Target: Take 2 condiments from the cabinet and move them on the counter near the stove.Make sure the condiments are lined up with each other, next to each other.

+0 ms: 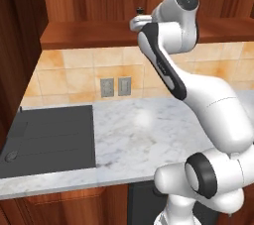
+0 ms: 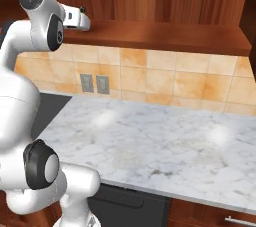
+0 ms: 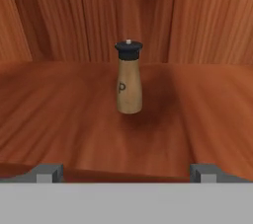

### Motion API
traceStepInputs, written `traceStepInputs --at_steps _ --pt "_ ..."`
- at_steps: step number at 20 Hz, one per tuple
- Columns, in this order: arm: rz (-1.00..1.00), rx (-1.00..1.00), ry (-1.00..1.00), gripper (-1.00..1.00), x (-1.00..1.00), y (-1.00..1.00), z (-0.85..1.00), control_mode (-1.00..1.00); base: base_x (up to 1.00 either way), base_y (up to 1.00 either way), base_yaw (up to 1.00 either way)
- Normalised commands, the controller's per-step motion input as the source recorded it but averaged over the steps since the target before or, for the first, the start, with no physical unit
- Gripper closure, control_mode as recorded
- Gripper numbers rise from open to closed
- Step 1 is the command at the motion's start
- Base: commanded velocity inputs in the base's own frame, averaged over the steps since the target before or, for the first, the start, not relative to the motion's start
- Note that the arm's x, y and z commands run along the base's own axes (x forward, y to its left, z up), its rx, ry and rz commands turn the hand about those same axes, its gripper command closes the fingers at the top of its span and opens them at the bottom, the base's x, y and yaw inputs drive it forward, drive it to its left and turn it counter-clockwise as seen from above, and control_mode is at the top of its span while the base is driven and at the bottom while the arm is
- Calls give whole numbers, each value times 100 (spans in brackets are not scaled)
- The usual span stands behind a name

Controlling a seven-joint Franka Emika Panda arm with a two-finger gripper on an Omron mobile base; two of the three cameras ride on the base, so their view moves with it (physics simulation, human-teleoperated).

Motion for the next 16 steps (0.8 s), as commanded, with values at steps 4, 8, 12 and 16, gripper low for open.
traceStepInputs --at_steps 4,8,12,16 --pt "0 0 0 -100 33 0 0 -100 0 0 0" --pt "0 0 0 -100 26 0 0 -100 0 0 0" --pt "0 0 0 -100 30 0 0 -100 0 0 0" --pt "0 0 -10 -100 20 0 0 -100 0 0 0"
